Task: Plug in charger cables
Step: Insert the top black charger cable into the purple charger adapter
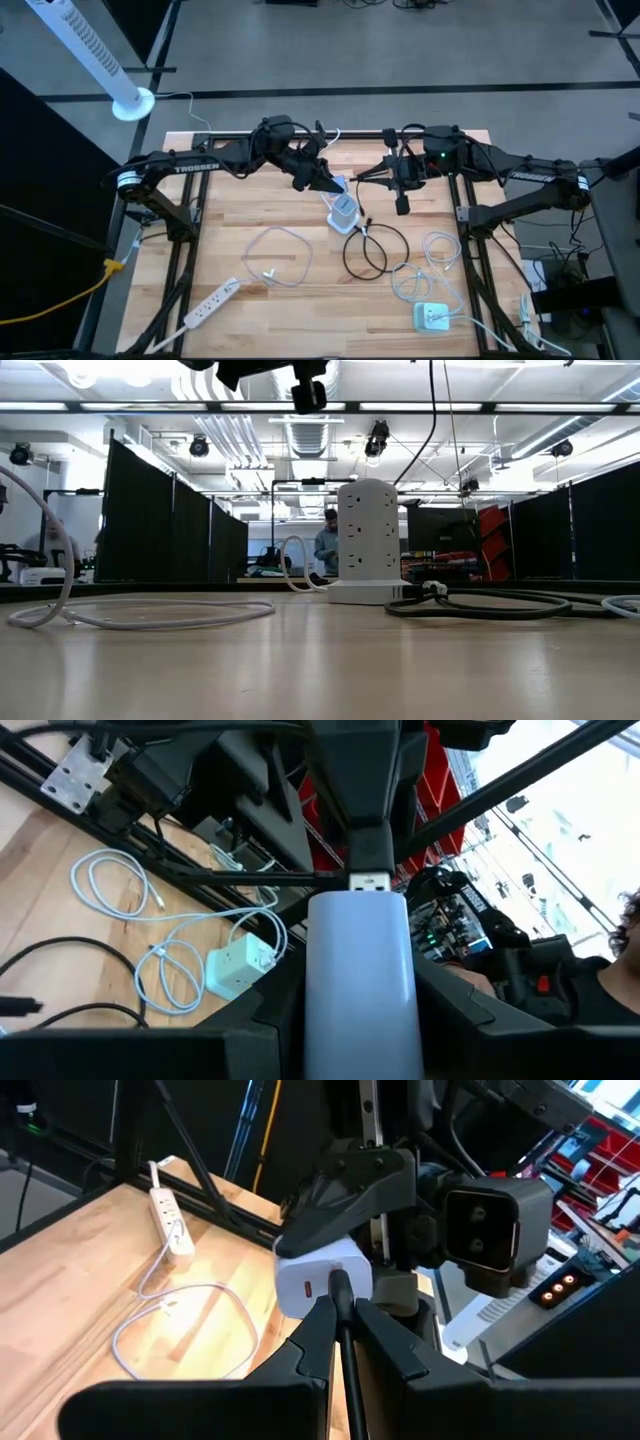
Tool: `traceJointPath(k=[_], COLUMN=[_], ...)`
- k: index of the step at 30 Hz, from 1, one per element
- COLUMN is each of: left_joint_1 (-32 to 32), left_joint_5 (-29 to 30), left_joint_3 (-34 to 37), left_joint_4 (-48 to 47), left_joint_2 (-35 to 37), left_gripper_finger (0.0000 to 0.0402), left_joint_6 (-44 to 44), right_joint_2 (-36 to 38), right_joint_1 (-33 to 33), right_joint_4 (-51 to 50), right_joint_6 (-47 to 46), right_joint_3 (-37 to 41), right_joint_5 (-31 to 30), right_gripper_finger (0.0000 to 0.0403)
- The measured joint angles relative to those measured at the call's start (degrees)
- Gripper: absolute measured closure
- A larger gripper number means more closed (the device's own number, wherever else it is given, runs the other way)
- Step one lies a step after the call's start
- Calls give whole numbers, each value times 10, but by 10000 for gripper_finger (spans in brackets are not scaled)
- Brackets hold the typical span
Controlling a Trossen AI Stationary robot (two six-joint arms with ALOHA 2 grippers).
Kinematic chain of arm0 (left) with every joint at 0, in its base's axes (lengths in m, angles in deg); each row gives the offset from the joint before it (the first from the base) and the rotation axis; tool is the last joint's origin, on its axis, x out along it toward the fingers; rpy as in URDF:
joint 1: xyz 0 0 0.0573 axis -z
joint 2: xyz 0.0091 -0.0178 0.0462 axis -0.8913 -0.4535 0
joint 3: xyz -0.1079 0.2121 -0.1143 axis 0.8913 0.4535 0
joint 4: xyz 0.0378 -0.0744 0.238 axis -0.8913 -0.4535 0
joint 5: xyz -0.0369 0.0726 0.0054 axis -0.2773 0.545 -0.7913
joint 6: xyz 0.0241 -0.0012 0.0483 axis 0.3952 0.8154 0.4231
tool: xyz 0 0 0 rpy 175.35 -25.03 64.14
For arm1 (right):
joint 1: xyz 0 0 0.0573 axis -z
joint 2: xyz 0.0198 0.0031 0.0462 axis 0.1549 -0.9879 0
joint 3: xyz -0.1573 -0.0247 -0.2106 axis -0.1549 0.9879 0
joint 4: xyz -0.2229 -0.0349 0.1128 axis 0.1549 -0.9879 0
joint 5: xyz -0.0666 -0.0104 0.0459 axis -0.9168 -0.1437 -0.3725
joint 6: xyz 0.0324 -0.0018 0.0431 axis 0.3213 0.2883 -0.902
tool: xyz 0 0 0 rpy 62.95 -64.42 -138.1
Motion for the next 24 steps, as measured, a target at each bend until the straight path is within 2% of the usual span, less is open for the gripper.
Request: traceJointPath(k=[24], left_joint_1=[0], left_joint_5=[-18], left_joint_3=[0], left_joint_4=[-1], left_joint_2=[0], left_gripper_finger=[284], left_joint_6=[3], right_joint_2=[-19], right_joint_1=[0], right_joint_4=[1], right_joint_6=[2], right_joint_3=[0], right_joint_5=[-6], right_gripper_finger=[389])
